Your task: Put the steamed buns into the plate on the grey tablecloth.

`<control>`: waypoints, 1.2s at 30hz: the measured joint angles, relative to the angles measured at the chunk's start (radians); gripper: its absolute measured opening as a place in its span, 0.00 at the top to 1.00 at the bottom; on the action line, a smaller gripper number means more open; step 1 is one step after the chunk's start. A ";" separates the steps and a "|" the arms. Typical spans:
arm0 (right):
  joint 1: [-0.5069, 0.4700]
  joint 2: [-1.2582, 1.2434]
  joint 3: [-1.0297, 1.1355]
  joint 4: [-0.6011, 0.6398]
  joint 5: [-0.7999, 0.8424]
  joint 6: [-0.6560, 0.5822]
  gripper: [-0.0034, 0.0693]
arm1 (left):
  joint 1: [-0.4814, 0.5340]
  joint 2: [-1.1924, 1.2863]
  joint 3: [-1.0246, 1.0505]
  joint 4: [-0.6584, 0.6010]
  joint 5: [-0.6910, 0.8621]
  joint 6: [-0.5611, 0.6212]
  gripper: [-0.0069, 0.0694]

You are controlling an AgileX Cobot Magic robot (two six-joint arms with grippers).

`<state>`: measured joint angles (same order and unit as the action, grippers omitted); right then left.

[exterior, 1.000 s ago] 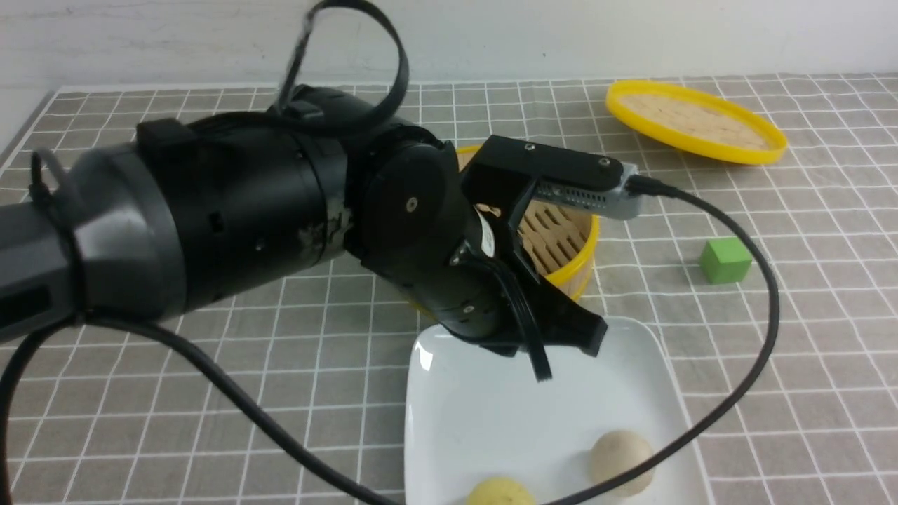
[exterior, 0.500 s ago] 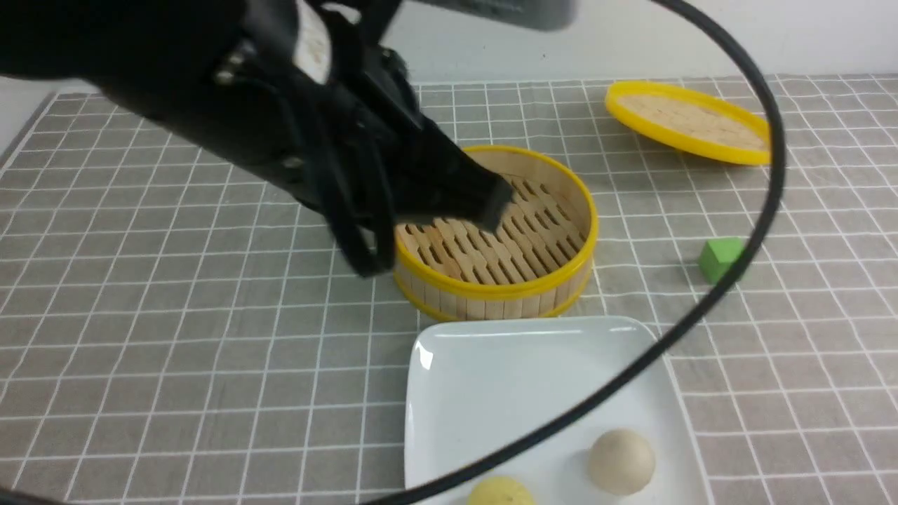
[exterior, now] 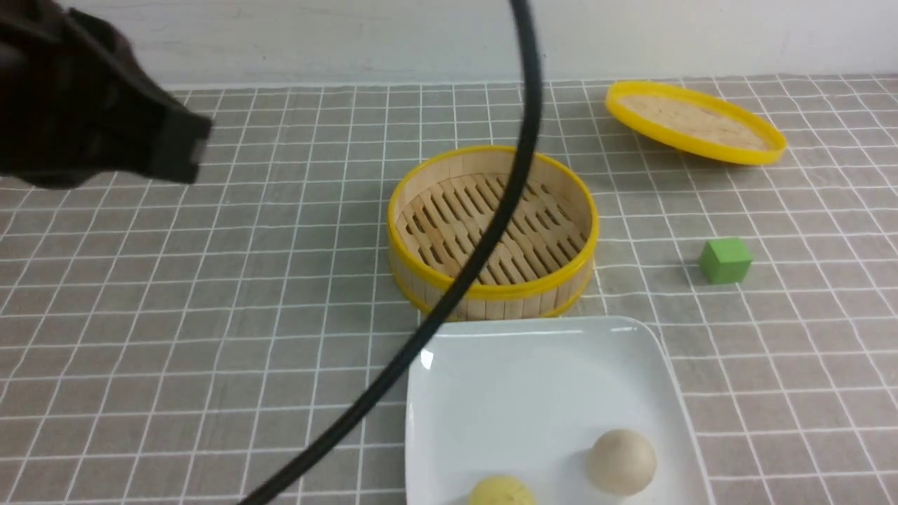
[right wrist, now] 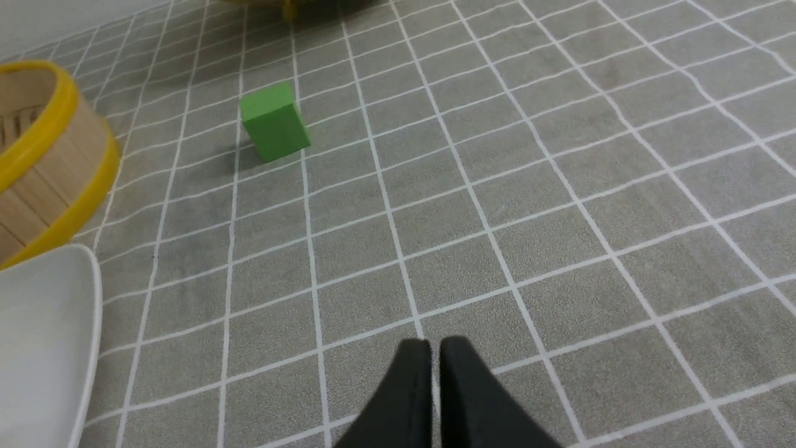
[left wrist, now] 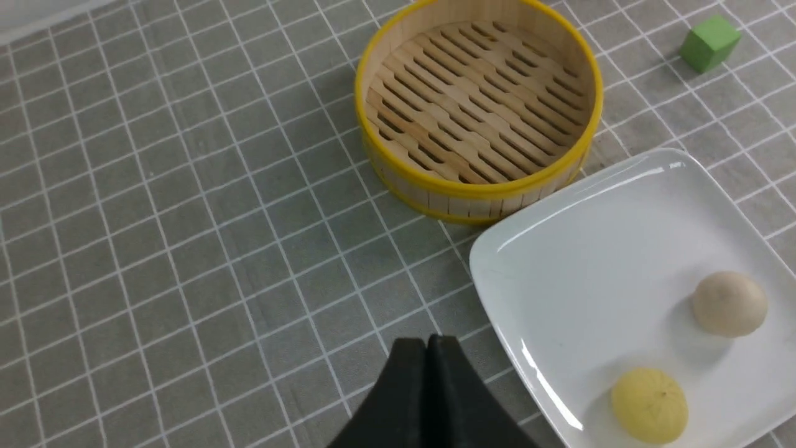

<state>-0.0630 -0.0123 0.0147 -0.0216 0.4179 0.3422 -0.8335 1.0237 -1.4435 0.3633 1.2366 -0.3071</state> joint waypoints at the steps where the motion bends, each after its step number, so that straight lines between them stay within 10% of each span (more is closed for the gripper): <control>1: 0.000 0.000 0.000 0.000 0.000 0.000 0.89 | 0.000 -0.015 0.012 0.007 0.000 -0.003 0.90; 36: 0.000 0.000 0.004 -0.039 -0.024 -0.251 0.84 | 0.000 -0.283 0.365 0.094 -0.102 -0.208 0.89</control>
<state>-0.0630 -0.0123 0.0187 -0.0611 0.3936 0.0912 -0.8335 0.7402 -1.0782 0.4568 1.1341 -0.5156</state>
